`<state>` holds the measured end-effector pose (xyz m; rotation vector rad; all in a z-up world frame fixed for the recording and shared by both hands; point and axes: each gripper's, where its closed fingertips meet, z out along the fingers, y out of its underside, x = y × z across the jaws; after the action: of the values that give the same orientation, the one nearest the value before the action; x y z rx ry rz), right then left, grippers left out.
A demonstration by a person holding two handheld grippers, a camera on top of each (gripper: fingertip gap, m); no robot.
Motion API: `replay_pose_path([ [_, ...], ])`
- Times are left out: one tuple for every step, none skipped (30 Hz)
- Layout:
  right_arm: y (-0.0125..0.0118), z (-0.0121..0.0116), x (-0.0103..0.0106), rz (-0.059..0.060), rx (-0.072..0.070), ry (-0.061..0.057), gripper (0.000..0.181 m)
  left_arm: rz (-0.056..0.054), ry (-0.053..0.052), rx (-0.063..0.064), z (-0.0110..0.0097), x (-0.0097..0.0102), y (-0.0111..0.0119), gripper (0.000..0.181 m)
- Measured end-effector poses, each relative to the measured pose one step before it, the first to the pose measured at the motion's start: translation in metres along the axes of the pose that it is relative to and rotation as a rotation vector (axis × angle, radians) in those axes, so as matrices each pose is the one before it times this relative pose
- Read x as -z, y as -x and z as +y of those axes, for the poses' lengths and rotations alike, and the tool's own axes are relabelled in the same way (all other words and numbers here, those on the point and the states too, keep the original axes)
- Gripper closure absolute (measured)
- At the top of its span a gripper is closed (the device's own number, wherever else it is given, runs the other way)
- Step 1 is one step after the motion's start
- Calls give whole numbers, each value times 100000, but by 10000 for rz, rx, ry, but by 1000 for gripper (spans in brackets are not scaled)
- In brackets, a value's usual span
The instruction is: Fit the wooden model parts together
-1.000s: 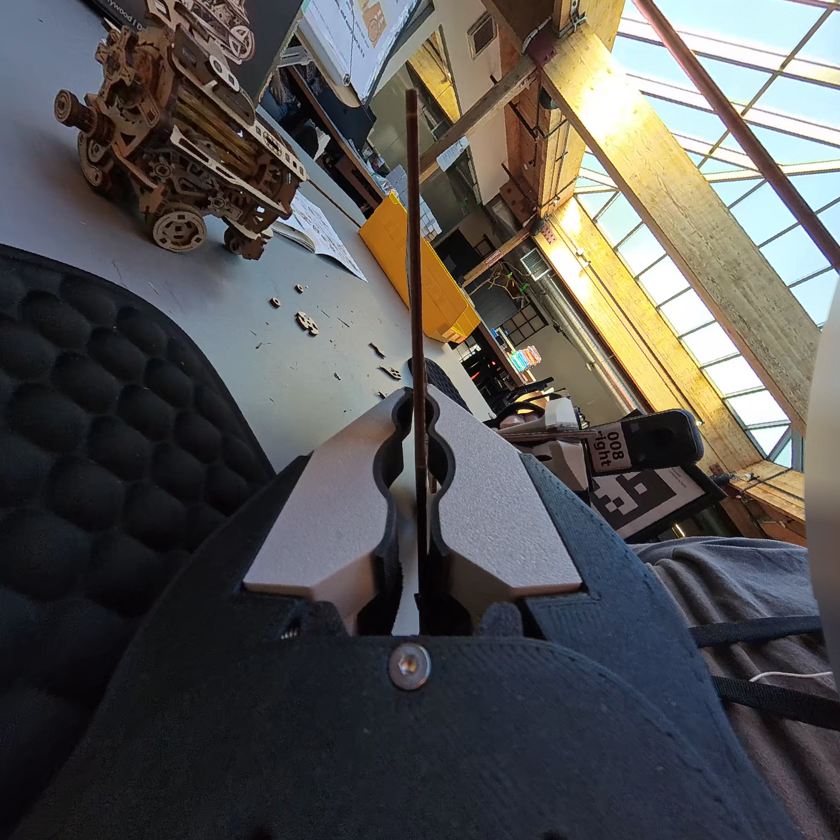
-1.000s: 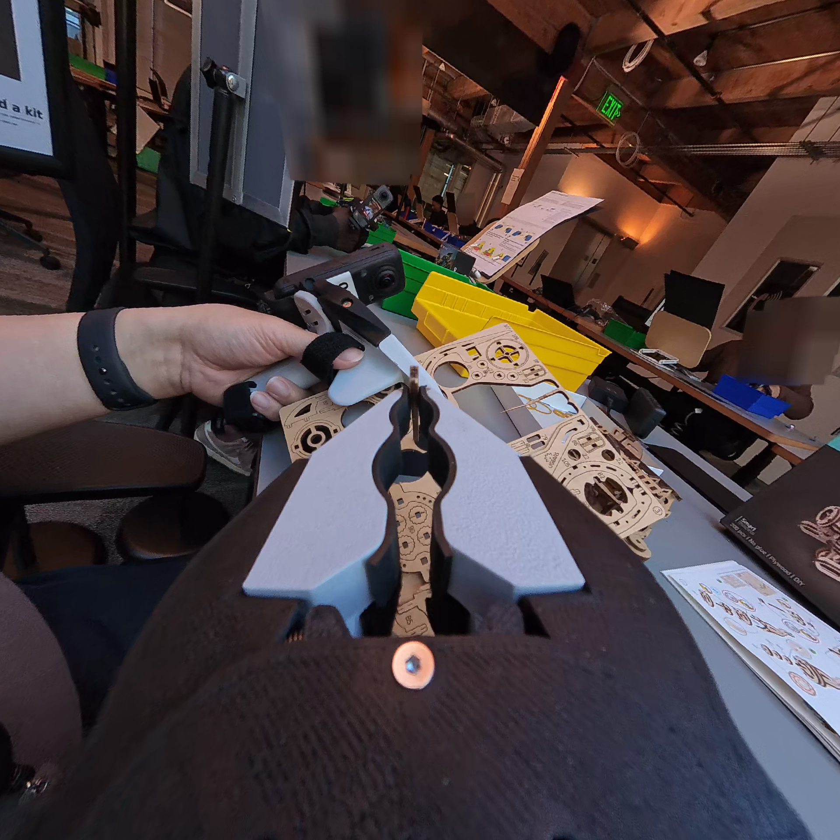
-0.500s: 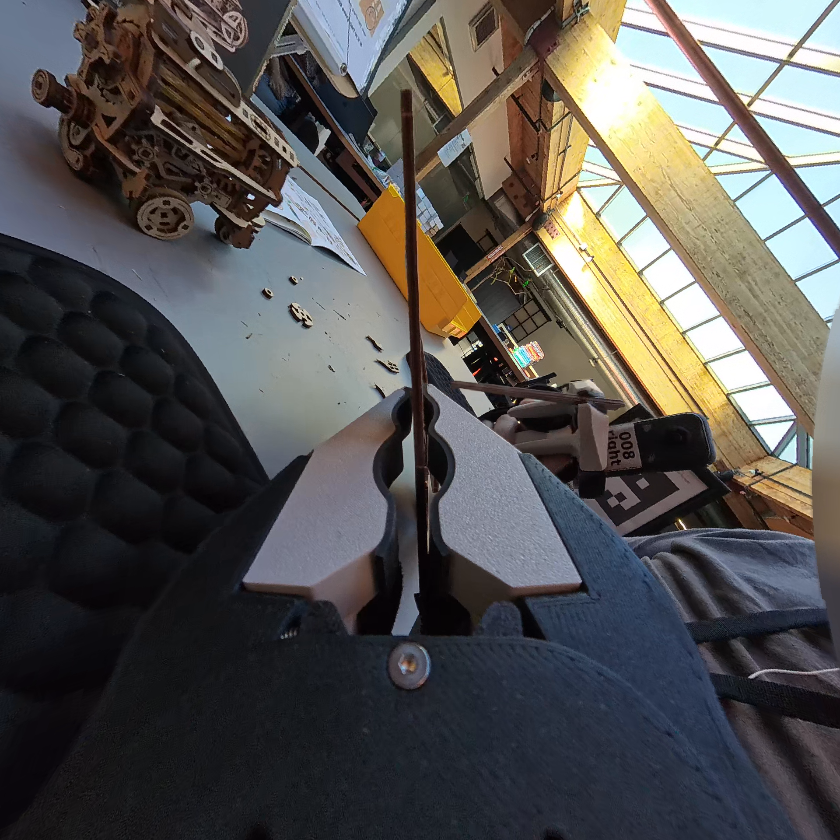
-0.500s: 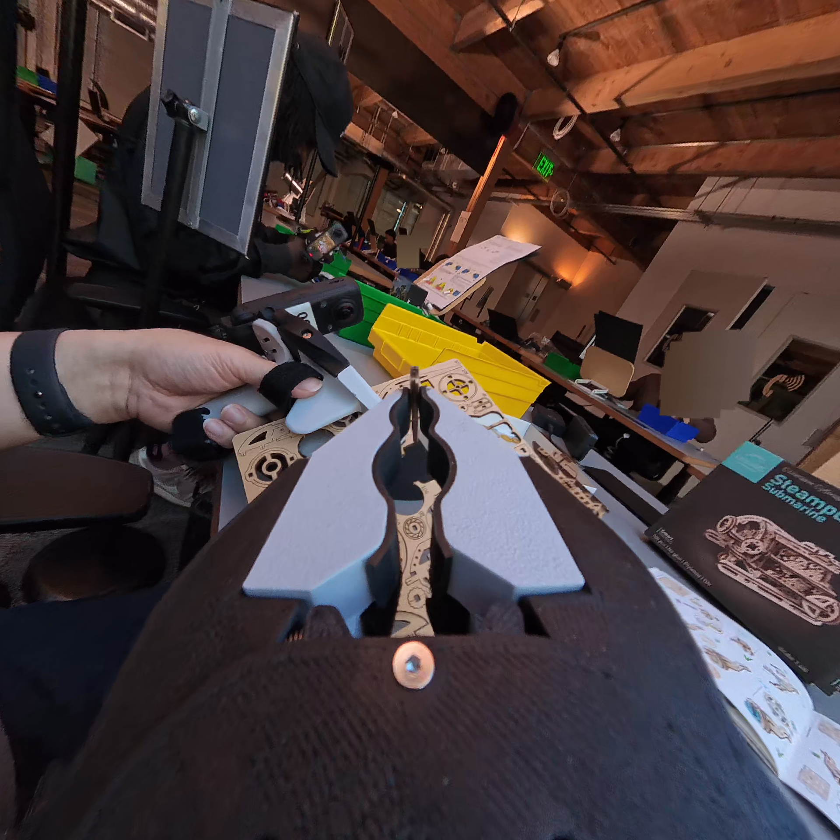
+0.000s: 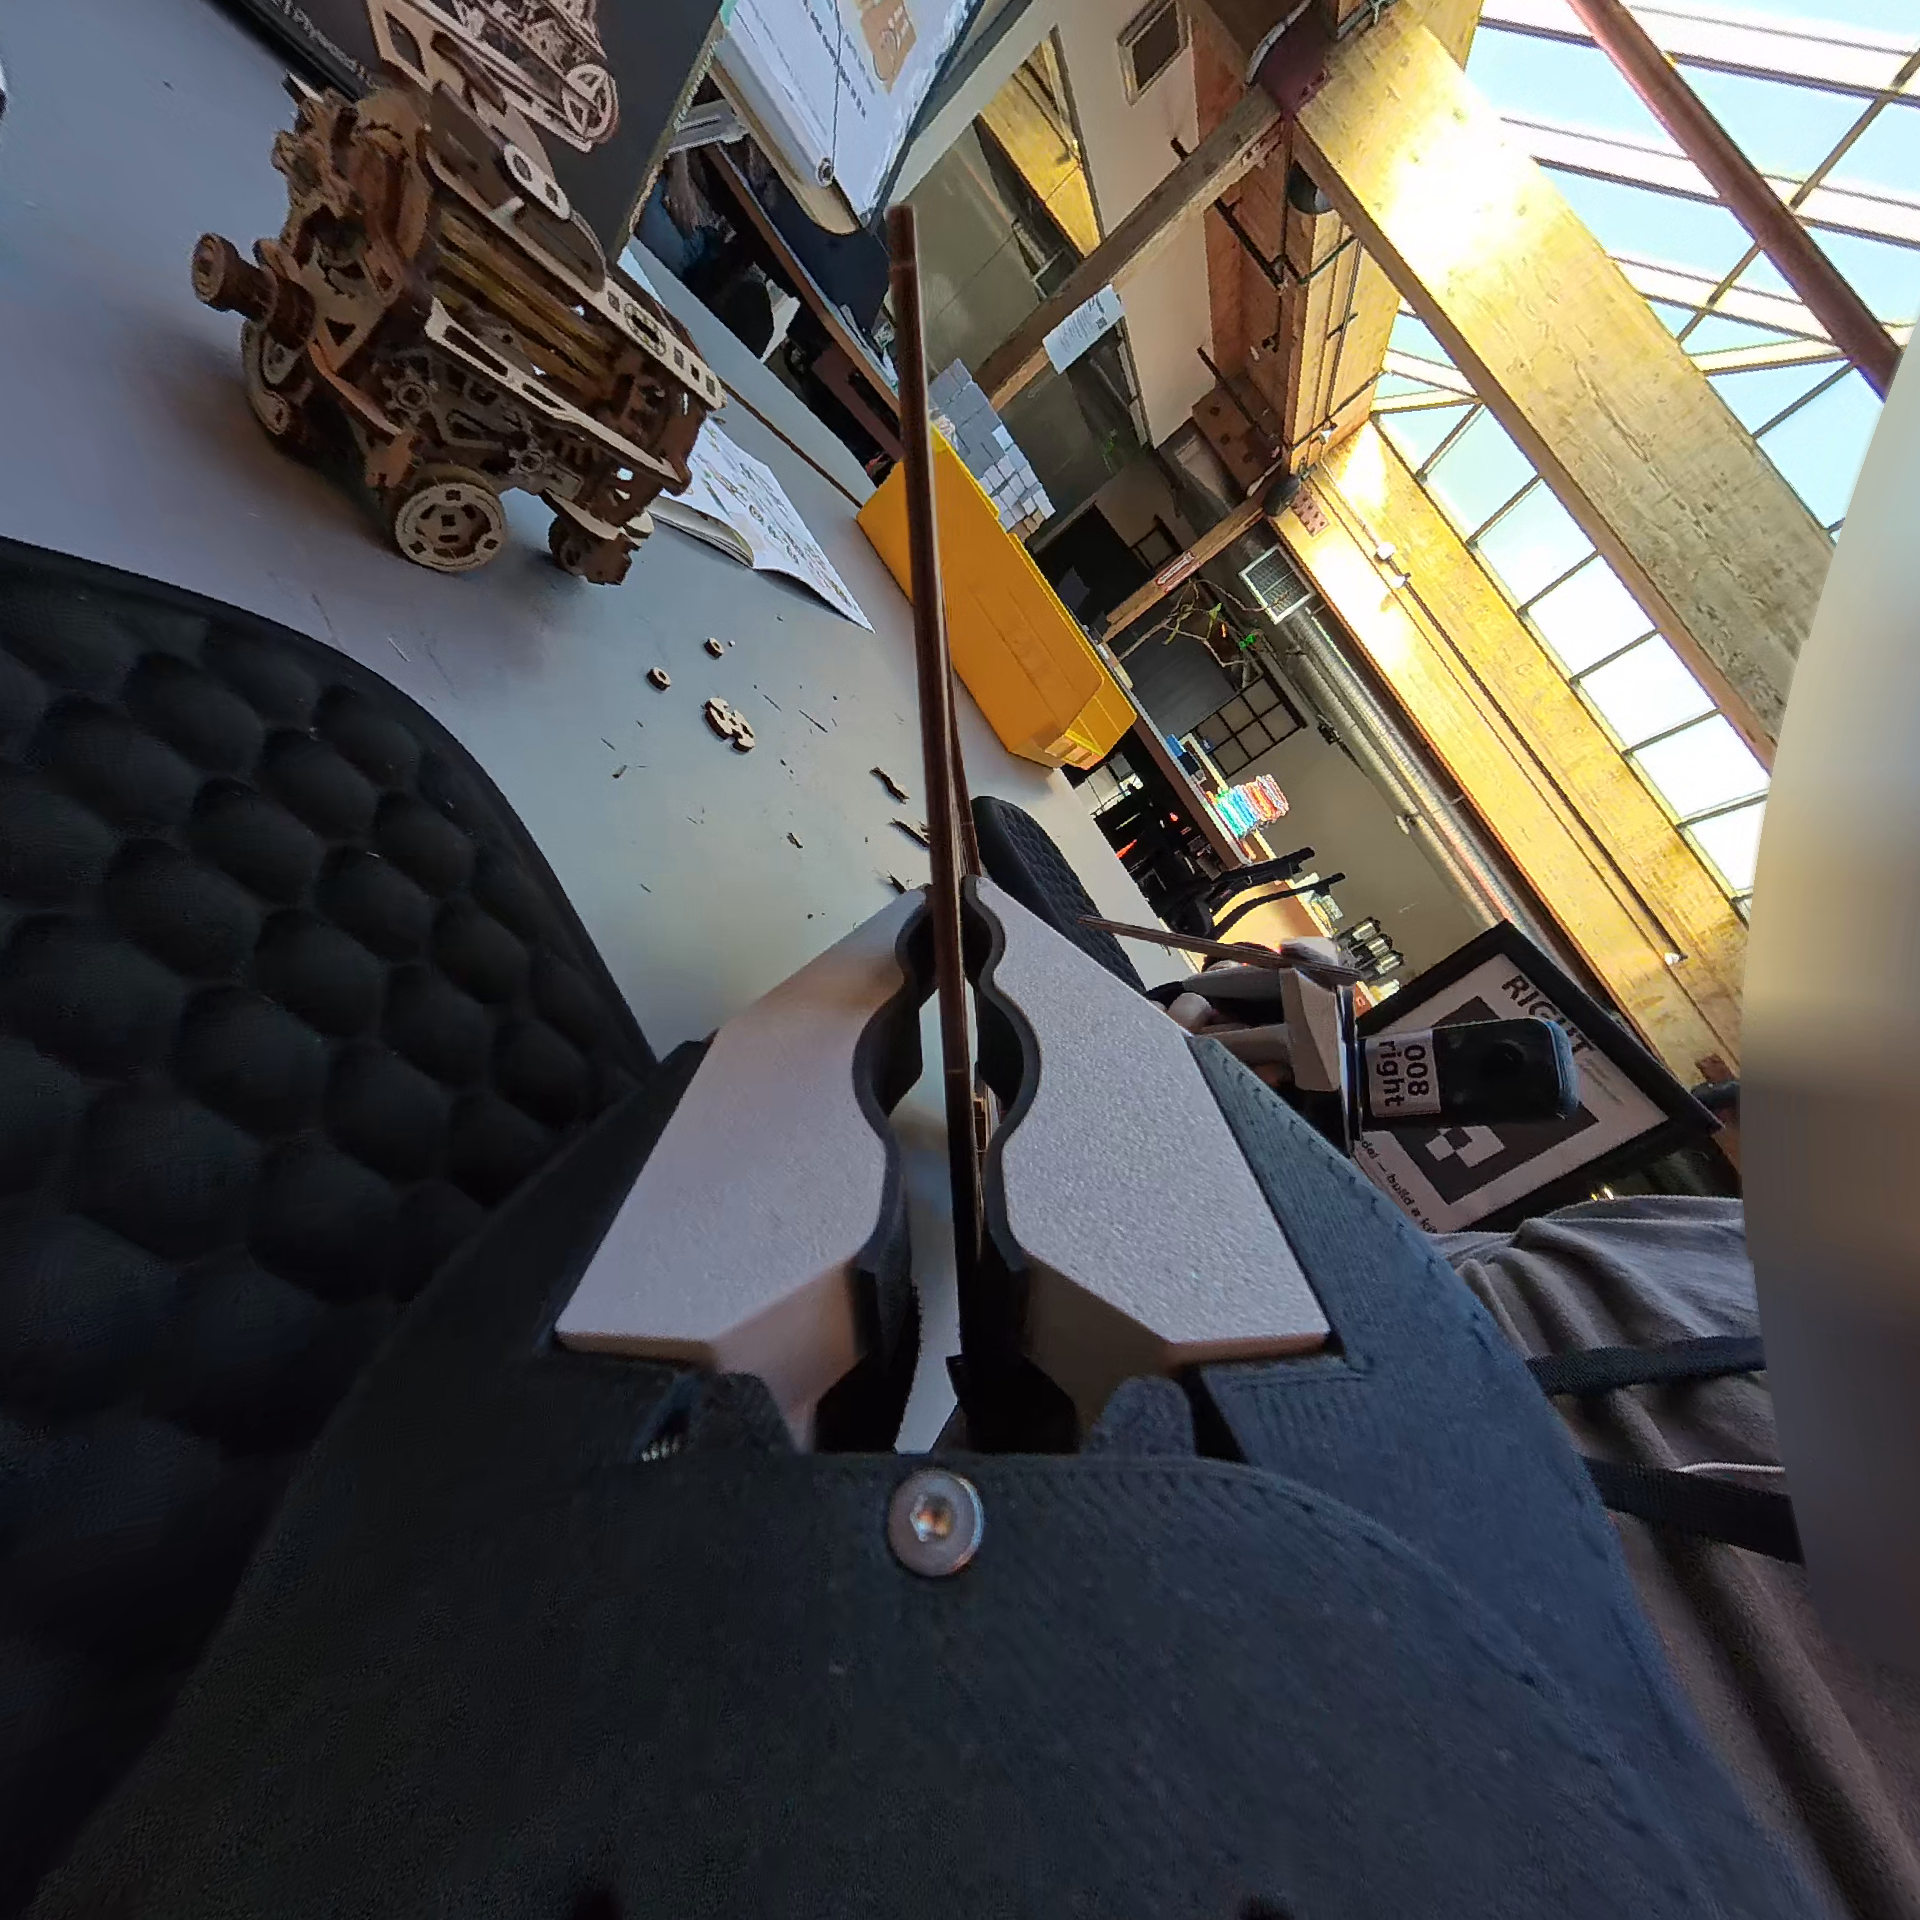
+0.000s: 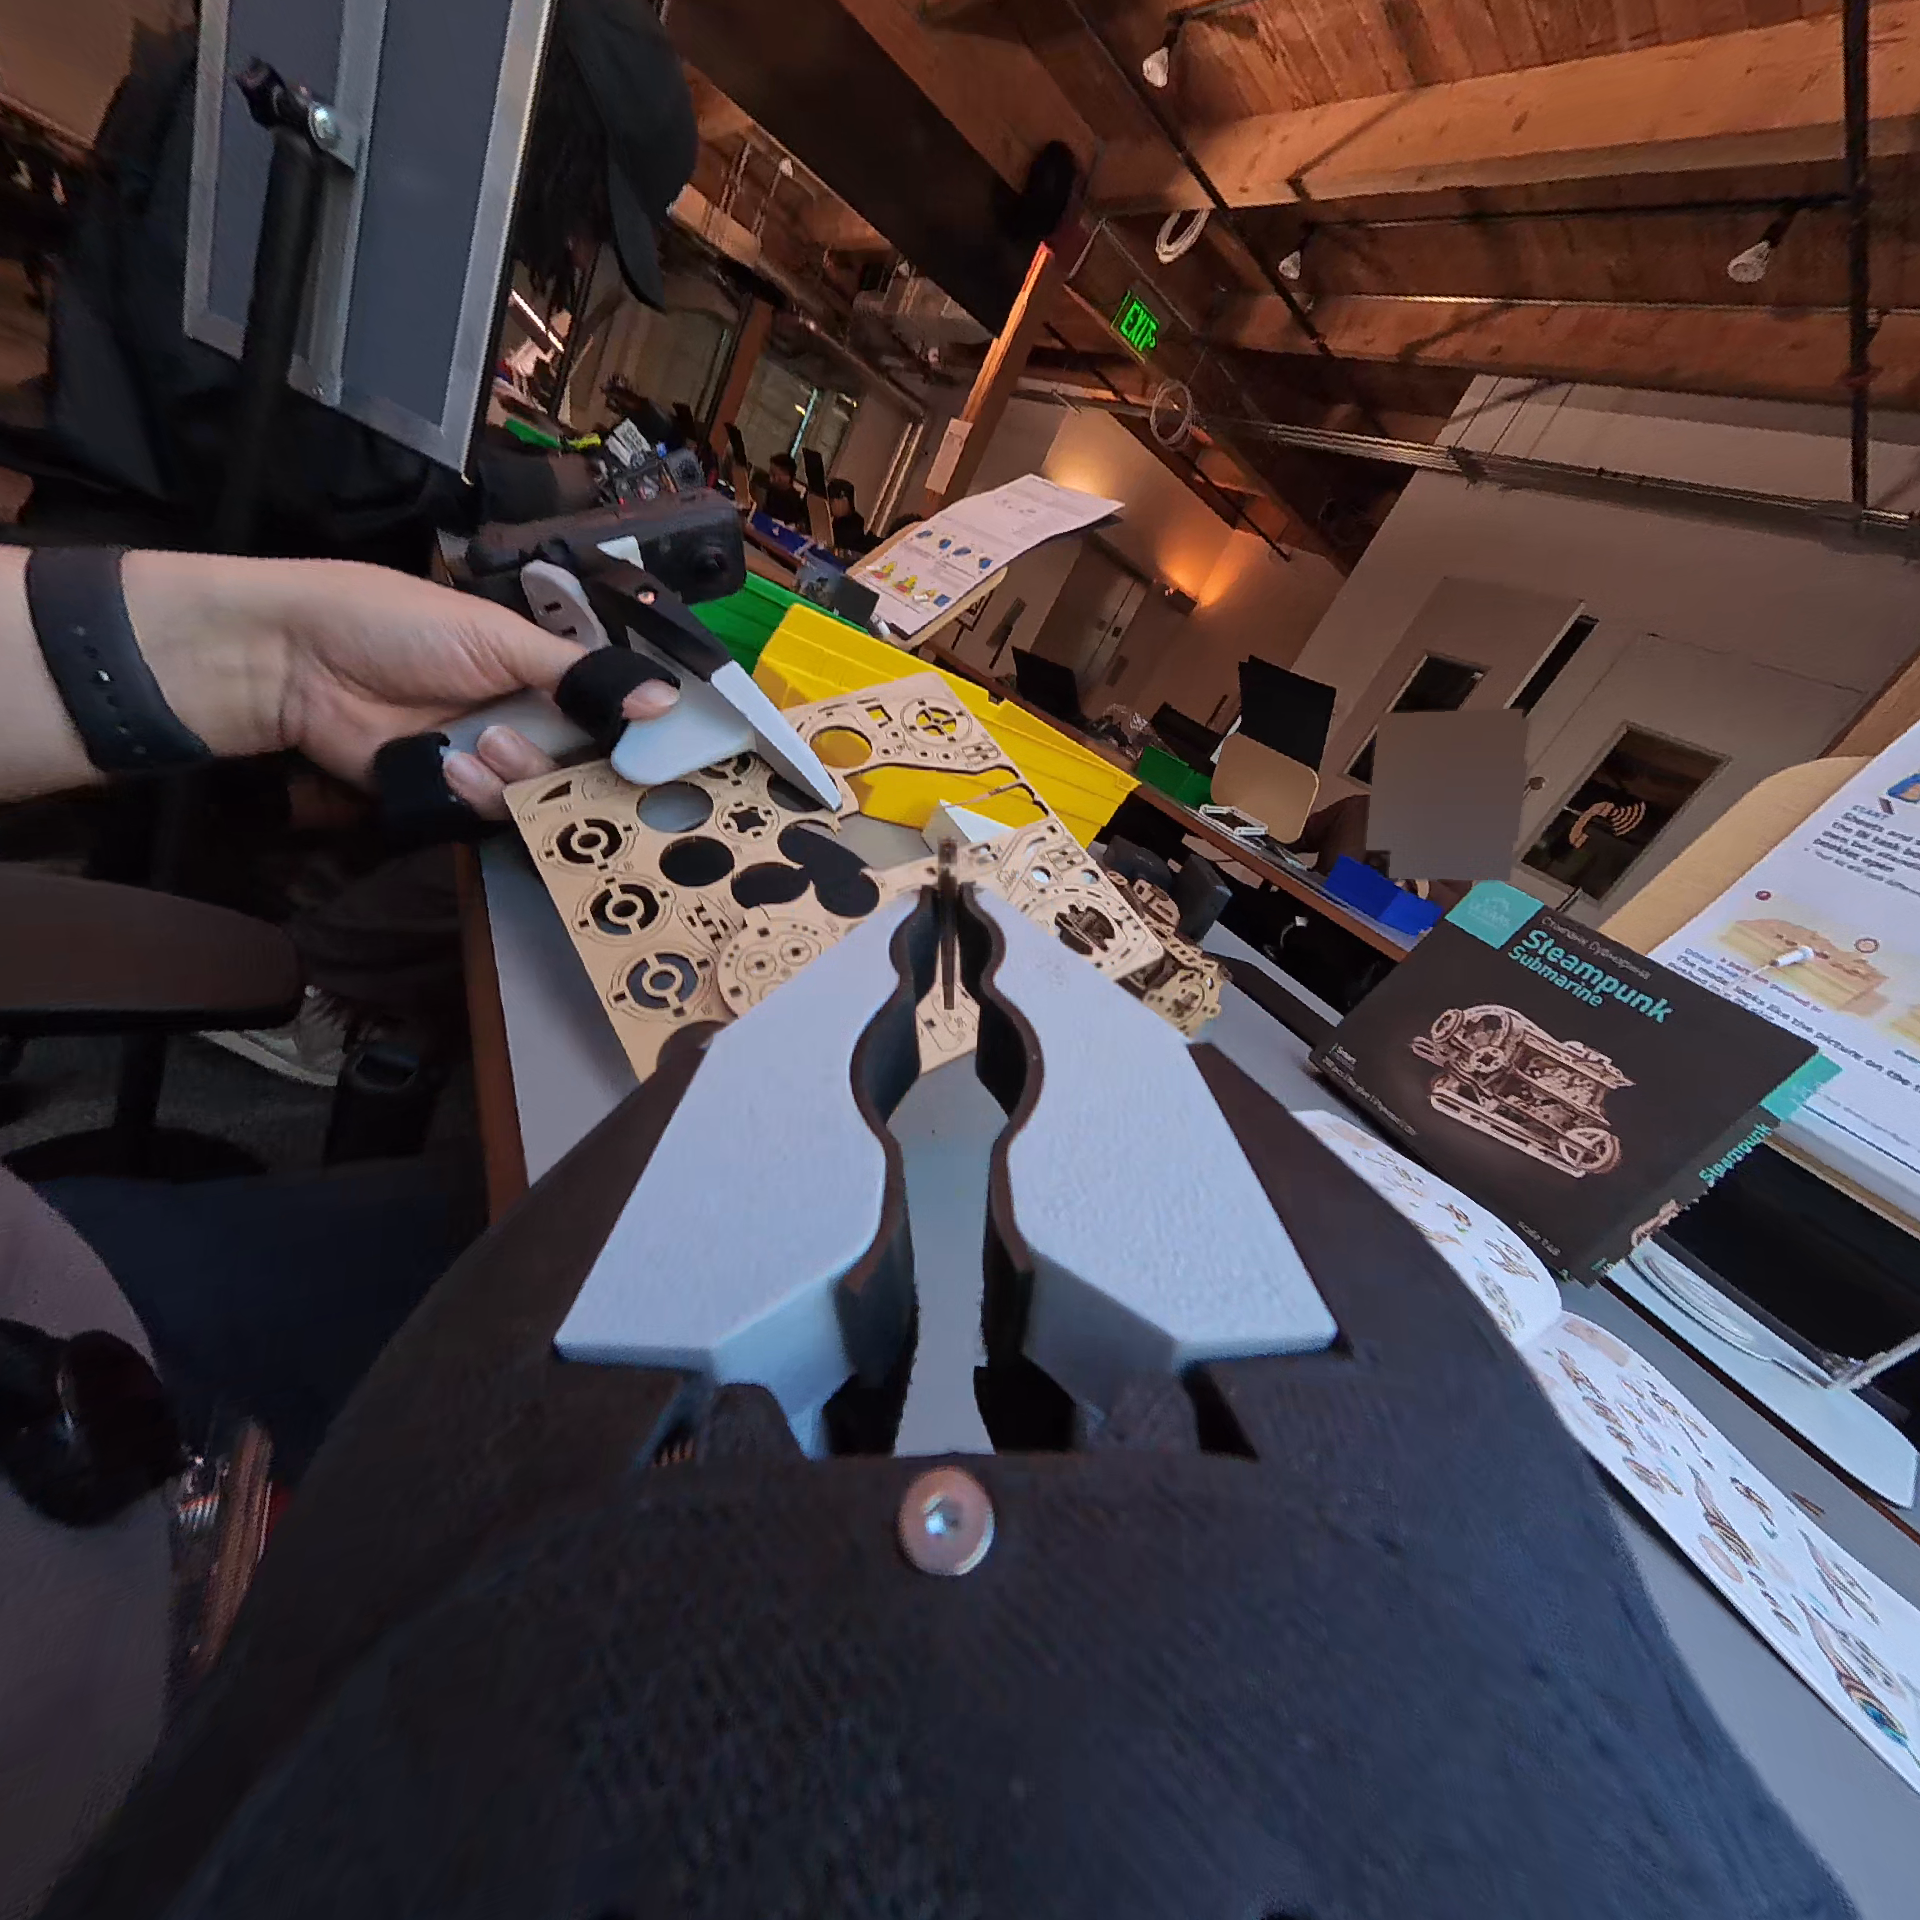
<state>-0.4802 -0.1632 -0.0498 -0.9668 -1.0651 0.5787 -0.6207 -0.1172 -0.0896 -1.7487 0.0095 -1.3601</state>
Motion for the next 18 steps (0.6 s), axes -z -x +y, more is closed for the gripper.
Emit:
replay_pose_path([
  [-200, 395, 169, 15, 111, 239, 180, -57, -16, 29, -99, 70, 109, 180],
  [-377, 438, 175, 60, 160, 293, 180, -54, -5, 17, -64, -11, 84, 180],
  [-633, 629, 135, 97, 295, 435, 180, -45, 28, -2, -15, -55, 44, 180],
  [-852, 945, 126, 94, 327, 641, 180, -40, 47, -9, -5, -84, 28, 180],
  [-1046, 963, 162, 91, 344, 616, 180, -48, 35, -4, -30, -92, 3, 180],
  [-1207, 886, 208, 102, 266, 508, 180, -54, 17, -19, -70, -105, -19, 180],
  [-1331, 748, 240, 124, 164, 312, 180, -50, 6, -55, -76, -93, -45, 180],
  [-1114, 851, 113, -78, -17, 277, 180, -44, -8, -76, -99, -96, -76, 180],
  [-1034, 1079, 5, -144, -230, 395, 180, -36, -31, -70, -118, -98, -77, 180],
  [-1057, 1078, -68, -105, -251, 358, 180, -11, -46, -57, -109, -97, -107, 180],
  [-957, 1023, -116, -111, -260, 325, 180, 12, -42, -40, -91, -123, -111, 180],
  [-864, 829, -183, -104, -223, 202, 180, 11, -39, -16, -71, -121, -87, 180],
  [-518, 877, -242, -269, -301, 330, 180, 3, -32, -2, -48, -145, -45, 180],
  [-370, 689, -233, -272, -259, 278, 180, 4, -4, 10, -1, -153, -22, 180],
  [-269, 510, -210, -239, -170, 191, 180, 5, 29, 14, 39, -150, -21, 180],
  [-263, 391, -158, -144, -138, 154, 180, 1, 36, 5, 37, -130, -24, 180],
  [-232, 58, -103, -72, -32, -75, 180, -3, 22, -9, 35, -106, -24, 180],
  [-104, -45, -110, -119, -50, -130, 180, -4, 12, -14, 11, -92, -23, 180],
])
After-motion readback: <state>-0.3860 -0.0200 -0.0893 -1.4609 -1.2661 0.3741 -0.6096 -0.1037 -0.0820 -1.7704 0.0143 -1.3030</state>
